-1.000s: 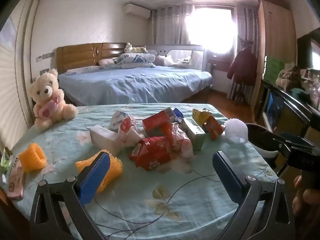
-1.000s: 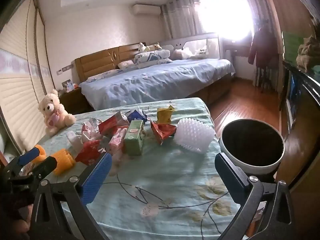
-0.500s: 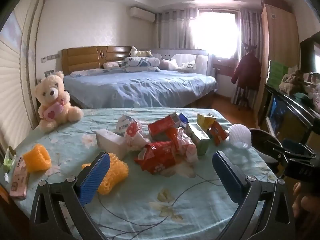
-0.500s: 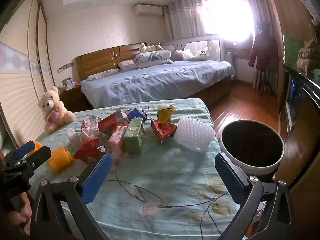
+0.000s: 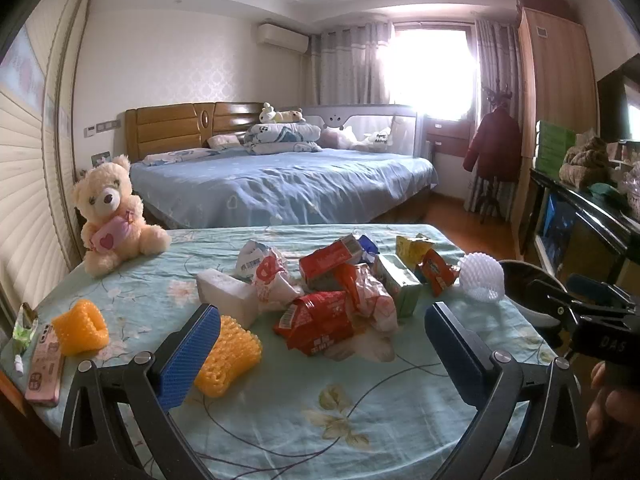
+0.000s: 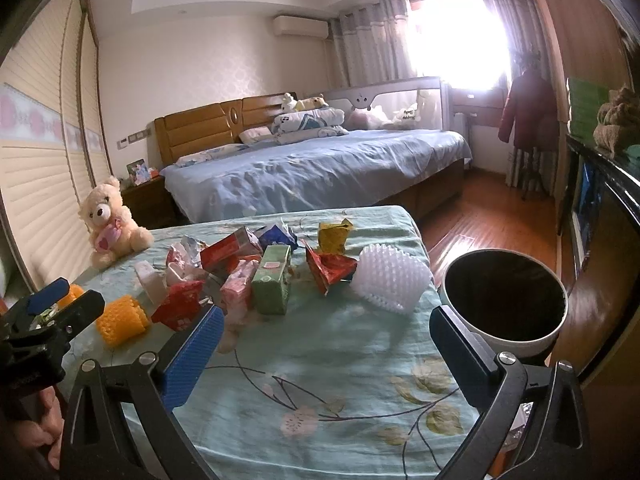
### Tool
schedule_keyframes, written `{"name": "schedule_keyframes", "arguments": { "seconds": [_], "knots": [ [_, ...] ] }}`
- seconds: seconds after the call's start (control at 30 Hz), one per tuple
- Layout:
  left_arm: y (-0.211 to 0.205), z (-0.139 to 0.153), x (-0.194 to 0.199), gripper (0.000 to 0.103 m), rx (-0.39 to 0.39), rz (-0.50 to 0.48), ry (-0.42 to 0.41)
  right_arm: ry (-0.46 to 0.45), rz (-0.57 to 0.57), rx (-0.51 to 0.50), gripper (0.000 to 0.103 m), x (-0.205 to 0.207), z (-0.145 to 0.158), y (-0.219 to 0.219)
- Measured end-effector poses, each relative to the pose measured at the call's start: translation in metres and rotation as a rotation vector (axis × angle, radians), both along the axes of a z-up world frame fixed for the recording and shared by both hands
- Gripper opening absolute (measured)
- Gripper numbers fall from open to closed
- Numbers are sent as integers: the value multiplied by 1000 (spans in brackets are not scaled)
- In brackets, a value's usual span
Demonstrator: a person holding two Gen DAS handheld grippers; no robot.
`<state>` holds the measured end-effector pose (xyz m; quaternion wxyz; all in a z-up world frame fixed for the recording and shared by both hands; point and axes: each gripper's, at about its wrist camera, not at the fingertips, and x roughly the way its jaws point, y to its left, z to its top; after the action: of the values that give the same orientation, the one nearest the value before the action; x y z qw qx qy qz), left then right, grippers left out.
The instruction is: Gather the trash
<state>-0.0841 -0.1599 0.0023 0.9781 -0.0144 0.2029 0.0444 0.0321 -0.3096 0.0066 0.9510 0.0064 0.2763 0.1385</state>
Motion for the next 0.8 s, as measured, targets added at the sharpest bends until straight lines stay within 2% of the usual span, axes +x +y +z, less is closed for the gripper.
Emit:
{"name": "schedule_keyframes", "arguments": {
  "seconds": [0.23, 0.33, 0.8],
  "knots": [
    [-26, 8, -19, 102, -12, 6, 3, 1, 4, 6, 103, -1, 1, 2],
    [-5, 6, -14, 102, -15, -2, 2, 1, 4, 6, 103, -1, 1, 2],
    [3, 14, -13, 102, -27, -4, 6, 3, 11, 9, 103, -1, 2, 4]
  ]
}}
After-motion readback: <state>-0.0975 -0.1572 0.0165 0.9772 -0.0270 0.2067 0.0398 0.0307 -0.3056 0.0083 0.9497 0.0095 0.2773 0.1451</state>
